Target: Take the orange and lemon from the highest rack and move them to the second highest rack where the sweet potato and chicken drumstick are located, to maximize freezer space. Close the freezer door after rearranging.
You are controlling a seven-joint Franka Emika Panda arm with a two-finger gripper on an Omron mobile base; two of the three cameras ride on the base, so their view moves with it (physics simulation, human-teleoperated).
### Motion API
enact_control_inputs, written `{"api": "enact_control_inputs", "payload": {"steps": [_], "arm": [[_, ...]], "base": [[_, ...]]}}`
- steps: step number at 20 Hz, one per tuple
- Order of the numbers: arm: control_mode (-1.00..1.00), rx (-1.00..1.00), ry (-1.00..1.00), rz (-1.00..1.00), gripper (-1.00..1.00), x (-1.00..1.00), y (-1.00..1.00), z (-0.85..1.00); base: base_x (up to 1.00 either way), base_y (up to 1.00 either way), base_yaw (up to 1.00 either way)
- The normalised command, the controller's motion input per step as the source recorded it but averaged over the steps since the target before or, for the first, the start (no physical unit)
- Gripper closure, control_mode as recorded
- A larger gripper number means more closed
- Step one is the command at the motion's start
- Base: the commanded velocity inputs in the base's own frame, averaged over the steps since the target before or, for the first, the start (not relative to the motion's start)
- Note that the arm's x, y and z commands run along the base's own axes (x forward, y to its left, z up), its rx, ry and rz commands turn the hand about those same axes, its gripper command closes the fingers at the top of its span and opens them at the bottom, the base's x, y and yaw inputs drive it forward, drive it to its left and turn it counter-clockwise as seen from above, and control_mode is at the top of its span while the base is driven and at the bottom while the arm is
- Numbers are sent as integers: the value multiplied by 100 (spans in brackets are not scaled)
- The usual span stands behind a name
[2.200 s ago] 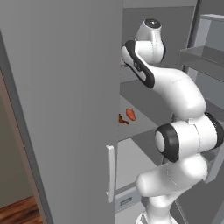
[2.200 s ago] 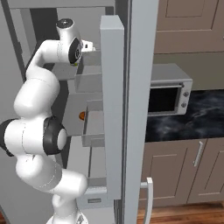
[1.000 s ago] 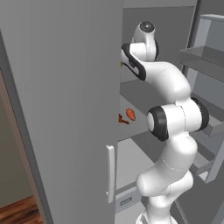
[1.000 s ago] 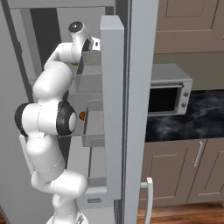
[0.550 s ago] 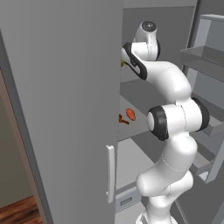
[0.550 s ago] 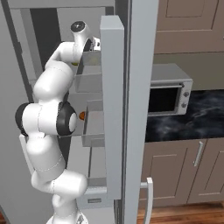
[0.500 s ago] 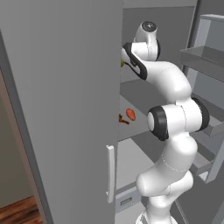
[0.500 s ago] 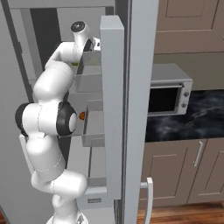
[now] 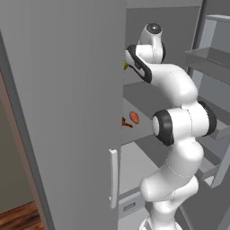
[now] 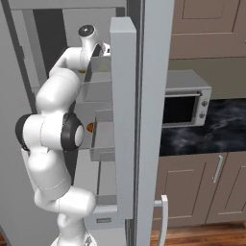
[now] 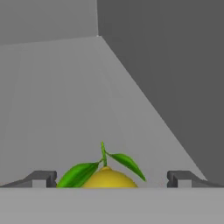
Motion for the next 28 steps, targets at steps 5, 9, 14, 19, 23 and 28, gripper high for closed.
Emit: {"api": "enact_control_inputs", "payload": {"steps": [5, 9, 14, 19, 23, 28], "arm": [[-100, 0, 0, 0, -100, -1, 0, -42], [-100, 0, 1, 0, -100, 0, 0, -44], [-100, 0, 3, 0, -100, 0, 1, -56], [-100, 0, 12, 0, -100, 0, 9, -70], [-100, 0, 8, 0, 100, 0, 12, -67], [-100, 0, 0, 0, 100, 0, 1, -36]], "base": [[0, 0, 0], [0, 0, 0], [0, 0, 0], [0, 0, 0], [0, 0, 0], [0, 0, 0]]}}
